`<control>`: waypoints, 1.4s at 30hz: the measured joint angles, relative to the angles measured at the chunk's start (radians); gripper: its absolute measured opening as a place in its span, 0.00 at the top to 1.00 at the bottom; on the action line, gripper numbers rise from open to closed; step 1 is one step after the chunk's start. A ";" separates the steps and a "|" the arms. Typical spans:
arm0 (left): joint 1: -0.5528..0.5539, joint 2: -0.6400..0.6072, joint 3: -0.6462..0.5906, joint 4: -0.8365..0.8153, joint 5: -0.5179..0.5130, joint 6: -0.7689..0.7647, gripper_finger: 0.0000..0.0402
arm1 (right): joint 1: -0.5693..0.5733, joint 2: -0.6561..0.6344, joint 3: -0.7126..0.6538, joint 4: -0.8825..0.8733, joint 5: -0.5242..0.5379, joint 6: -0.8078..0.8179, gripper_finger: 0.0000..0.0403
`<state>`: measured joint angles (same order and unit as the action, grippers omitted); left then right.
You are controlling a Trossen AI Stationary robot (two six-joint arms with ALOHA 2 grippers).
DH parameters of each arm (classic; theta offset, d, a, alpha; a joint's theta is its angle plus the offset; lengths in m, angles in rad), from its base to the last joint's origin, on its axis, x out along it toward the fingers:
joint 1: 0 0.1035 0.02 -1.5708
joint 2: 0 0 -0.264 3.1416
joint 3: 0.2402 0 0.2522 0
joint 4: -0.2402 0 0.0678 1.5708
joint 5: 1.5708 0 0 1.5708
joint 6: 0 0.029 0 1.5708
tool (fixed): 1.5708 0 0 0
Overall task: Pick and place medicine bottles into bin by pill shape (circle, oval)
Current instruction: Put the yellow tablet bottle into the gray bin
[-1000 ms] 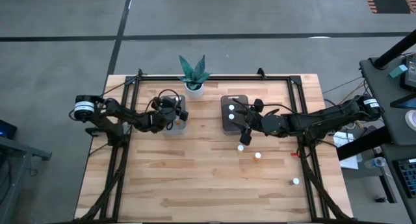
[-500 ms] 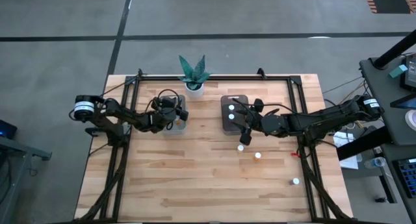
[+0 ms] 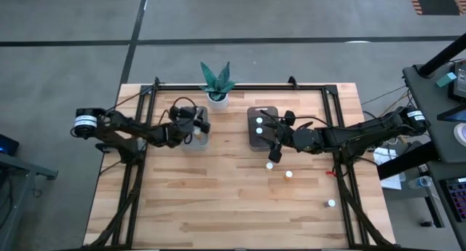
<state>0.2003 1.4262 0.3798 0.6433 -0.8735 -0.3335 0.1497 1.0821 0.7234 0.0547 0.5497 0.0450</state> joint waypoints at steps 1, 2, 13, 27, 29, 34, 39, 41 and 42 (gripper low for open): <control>-0.002 -0.015 0.000 0.000 0.007 0.010 0.67 | 0.000 0.000 0.000 0.000 0.000 0.002 0.44; -0.006 -0.033 0.000 0.000 0.016 0.022 0.67 | 0.000 0.000 0.000 -0.001 -0.001 0.011 0.44; -0.110 -0.291 0.000 0.000 0.134 0.113 0.66 | 0.010 0.000 -0.001 -0.122 -0.171 0.247 0.44; -0.204 -0.451 -0.003 0.002 0.456 0.114 0.66 | 0.116 0.000 0.054 -0.222 -0.322 0.590 0.44; -0.204 -0.453 -0.004 -0.002 0.492 0.114 0.66 | 0.130 0.000 0.066 -0.259 -0.323 0.633 0.44; -0.204 -0.452 -0.007 -0.003 0.506 0.117 0.66 | 0.155 0.003 0.098 -0.353 -0.322 0.727 0.44; -0.204 -0.454 -0.007 0.000 0.506 0.165 0.66 | 0.172 0.038 0.144 -0.404 -0.322 0.768 0.44; -0.203 -0.456 -0.007 0.002 0.506 0.178 0.66 | 0.174 0.064 0.173 -0.440 -0.323 0.770 0.44; -0.202 -0.457 -0.007 0.004 0.506 0.195 0.66 | 0.174 0.080 0.192 -0.466 -0.323 0.770 0.44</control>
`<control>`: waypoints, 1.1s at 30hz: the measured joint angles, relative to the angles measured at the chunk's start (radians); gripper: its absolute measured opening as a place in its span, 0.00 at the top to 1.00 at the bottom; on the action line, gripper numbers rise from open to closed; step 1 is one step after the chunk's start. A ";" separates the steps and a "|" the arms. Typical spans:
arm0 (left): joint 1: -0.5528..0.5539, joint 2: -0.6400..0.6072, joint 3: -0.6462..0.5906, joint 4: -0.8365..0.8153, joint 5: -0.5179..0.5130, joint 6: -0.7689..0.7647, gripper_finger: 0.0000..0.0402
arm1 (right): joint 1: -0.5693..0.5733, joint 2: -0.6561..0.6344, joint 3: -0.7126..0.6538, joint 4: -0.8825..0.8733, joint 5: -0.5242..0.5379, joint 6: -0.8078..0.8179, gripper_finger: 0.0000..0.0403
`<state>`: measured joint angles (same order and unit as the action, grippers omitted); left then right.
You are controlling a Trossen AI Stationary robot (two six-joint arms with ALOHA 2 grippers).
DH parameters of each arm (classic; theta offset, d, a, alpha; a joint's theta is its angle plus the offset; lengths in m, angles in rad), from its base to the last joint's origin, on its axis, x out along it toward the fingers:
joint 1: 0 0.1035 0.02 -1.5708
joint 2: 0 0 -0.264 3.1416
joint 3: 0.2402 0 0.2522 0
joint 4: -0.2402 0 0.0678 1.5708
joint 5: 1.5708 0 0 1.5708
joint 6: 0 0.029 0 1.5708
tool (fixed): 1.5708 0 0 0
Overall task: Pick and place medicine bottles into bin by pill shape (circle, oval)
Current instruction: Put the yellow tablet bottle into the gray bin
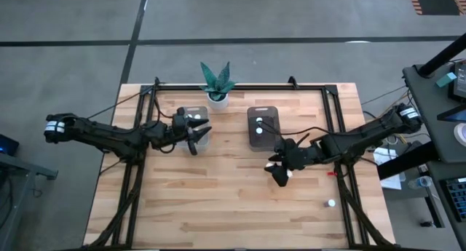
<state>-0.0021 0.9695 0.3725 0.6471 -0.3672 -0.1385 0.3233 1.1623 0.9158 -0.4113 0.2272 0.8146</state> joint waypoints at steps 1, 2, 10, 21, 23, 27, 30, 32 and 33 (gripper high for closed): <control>0.000 -0.002 0.000 0.000 0.000 0.019 0.66 | 0.000 0.016 0.021 -0.030 0.000 0.000 0.44; 0.000 -0.004 0.000 0.000 0.000 0.034 0.66 | 0.000 0.034 0.044 -0.065 0.000 0.000 0.44; 0.000 -0.012 0.004 0.006 -0.001 0.149 0.66 | 0.000 0.194 0.253 -0.364 0.000 0.052 0.44; 0.000 -0.034 0.005 0.092 -0.004 0.265 0.66 | -0.001 0.391 0.472 -0.667 -0.033 0.169 0.44; 0.000 -0.048 0.005 0.117 -0.004 0.287 0.66 | -0.001 0.415 0.488 -0.676 -0.051 0.173 0.44; 0.000 -0.083 0.004 0.116 -0.004 0.303 0.66 | -0.001 0.461 0.504 -0.679 -0.087 0.175 0.44; 0.000 -0.096 -0.003 0.113 -0.004 0.303 0.66 | -0.001 0.485 0.504 -0.683 -0.098 0.183 0.44; 0.000 -0.100 -0.006 0.114 -0.004 0.303 0.66 | -0.001 0.498 0.504 -0.684 -0.099 0.183 0.44; 0.000 -0.101 -0.009 0.113 -0.004 0.303 0.66 | -0.001 0.503 0.504 -0.684 -0.101 0.183 0.44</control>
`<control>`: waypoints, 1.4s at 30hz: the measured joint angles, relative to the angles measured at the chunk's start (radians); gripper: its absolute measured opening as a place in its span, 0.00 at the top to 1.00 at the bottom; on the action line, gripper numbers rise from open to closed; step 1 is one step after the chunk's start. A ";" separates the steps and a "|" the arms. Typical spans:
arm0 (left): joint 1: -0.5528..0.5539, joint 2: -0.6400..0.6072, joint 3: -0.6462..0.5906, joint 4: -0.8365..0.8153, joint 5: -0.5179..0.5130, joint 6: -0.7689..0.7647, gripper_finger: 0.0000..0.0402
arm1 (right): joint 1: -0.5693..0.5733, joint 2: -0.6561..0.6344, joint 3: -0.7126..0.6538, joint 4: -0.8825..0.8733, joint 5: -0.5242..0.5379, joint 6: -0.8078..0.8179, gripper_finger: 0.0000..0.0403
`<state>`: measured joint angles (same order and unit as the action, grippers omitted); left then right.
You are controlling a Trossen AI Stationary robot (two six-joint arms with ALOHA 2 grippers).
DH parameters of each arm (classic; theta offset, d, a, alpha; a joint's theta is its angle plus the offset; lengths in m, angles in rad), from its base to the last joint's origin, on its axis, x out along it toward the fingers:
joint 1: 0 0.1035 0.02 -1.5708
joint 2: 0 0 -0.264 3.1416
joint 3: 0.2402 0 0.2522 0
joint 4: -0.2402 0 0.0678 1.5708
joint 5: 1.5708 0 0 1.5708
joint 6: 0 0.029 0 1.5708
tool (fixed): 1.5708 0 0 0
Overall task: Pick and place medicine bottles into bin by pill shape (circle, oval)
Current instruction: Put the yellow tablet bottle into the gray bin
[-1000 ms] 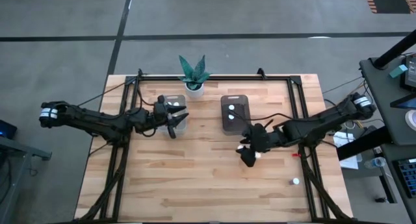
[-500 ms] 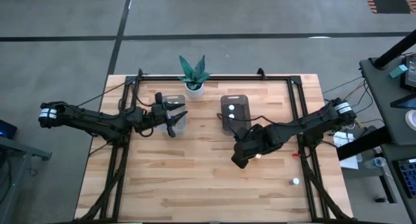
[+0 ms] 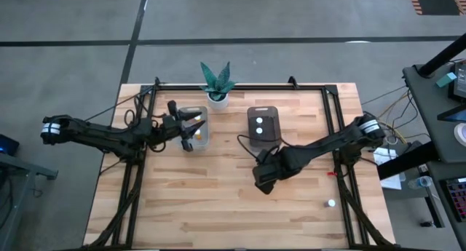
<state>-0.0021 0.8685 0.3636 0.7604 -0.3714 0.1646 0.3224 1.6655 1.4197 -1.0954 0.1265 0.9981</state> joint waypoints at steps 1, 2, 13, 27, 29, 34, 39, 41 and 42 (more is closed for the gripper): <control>0.000 0.000 -0.003 0.000 0.000 0.000 0.66 | 0.000 0.005 0.000 0.000 0.000 0.001 0.44; 0.000 -0.001 -0.004 0.000 0.000 0.000 0.66 | -0.003 0.009 0.000 0.000 0.001 0.005 0.44; 0.000 0.000 -0.008 0.000 0.000 0.000 0.66 | -0.027 0.062 -0.023 0.000 0.022 -0.002 0.44; 0.000 0.000 -0.009 -0.002 0.000 0.000 0.66 | -0.046 0.131 -0.051 0.031 0.057 -0.048 0.44; 0.000 0.000 -0.009 -0.001 0.000 0.000 0.66 | -0.046 0.138 -0.051 0.035 0.058 -0.053 0.45; 0.000 0.000 -0.009 -0.001 0.000 0.000 0.66 | -0.046 0.144 -0.051 0.039 0.058 -0.057 0.51; 0.000 0.000 -0.010 -0.002 0.000 0.000 0.66 | -0.046 0.144 -0.051 0.043 0.058 -0.057 0.61; 0.000 0.000 -0.010 -0.002 0.000 0.000 0.66 | -0.046 0.144 -0.051 0.049 0.058 -0.057 0.65; 0.000 0.000 -0.010 -0.002 0.000 0.000 0.66 | -0.046 0.144 -0.051 0.053 0.059 -0.057 0.67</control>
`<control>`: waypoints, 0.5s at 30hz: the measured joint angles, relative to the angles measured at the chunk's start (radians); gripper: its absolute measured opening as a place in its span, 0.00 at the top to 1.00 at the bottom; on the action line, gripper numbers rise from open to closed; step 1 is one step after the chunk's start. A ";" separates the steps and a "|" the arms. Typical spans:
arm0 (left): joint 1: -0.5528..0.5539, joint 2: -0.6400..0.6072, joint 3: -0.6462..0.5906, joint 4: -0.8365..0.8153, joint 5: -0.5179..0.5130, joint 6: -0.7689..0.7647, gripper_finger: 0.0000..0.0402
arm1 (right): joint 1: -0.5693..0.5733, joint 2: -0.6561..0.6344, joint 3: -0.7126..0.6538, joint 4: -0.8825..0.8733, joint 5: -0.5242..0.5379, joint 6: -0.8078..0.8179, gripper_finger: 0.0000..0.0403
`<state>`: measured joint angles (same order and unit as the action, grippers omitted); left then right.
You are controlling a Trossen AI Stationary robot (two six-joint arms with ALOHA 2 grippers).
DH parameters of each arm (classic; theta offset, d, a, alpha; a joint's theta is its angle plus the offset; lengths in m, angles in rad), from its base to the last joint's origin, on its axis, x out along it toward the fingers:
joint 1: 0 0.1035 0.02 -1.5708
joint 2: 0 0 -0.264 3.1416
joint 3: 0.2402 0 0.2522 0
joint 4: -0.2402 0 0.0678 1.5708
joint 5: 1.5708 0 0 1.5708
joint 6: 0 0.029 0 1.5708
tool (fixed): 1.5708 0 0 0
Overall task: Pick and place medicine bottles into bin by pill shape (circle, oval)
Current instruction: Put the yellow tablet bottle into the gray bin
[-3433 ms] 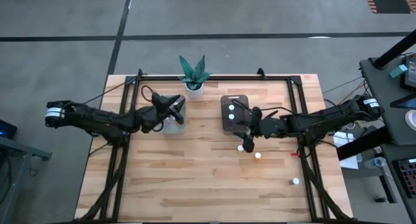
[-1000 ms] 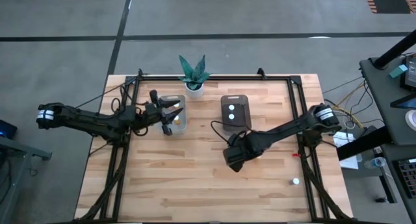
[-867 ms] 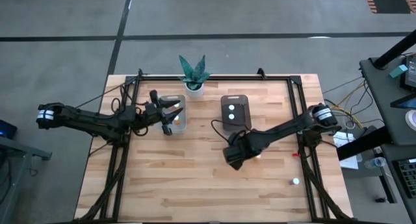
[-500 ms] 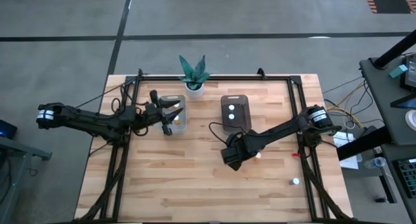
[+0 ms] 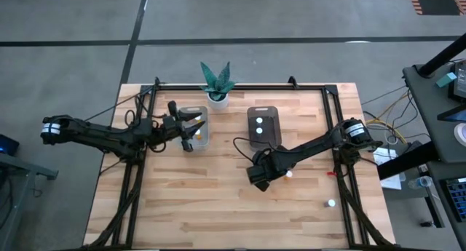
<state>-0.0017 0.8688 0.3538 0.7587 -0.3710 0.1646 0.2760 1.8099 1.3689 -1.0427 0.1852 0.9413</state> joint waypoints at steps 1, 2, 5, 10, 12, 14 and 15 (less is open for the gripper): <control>0.000 0.000 0.000 0.000 0.000 0.000 0.66 | 0.000 0.000 0.000 0.004 0.000 0.000 0.69; 0.000 0.000 0.000 0.000 0.000 0.000 0.66 | 0.000 0.000 0.000 0.006 0.000 0.000 0.71; 0.000 0.000 0.000 -0.002 0.000 0.000 0.66 | 0.000 0.000 0.000 0.007 0.001 0.000 0.74; 0.000 0.001 0.000 -0.021 0.000 -0.010 0.66 | 0.000 -0.005 0.000 0.007 0.000 -0.015 0.72; 0.000 0.007 0.001 -0.041 0.003 -0.028 0.66 | 0.000 -0.014 0.000 0.008 0.001 -0.024 0.71; 0.000 0.015 0.004 -0.059 0.023 -0.035 0.66 | 0.001 -0.026 0.000 0.009 0.011 -0.037 0.70; 0.000 0.023 0.008 -0.062 0.042 -0.035 0.66 | 0.001 -0.034 0.000 0.010 0.023 -0.042 0.71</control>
<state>-0.0021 0.8914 0.3619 0.6968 -0.3288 0.1295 0.2768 1.7761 1.3685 -1.0329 0.2079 0.8995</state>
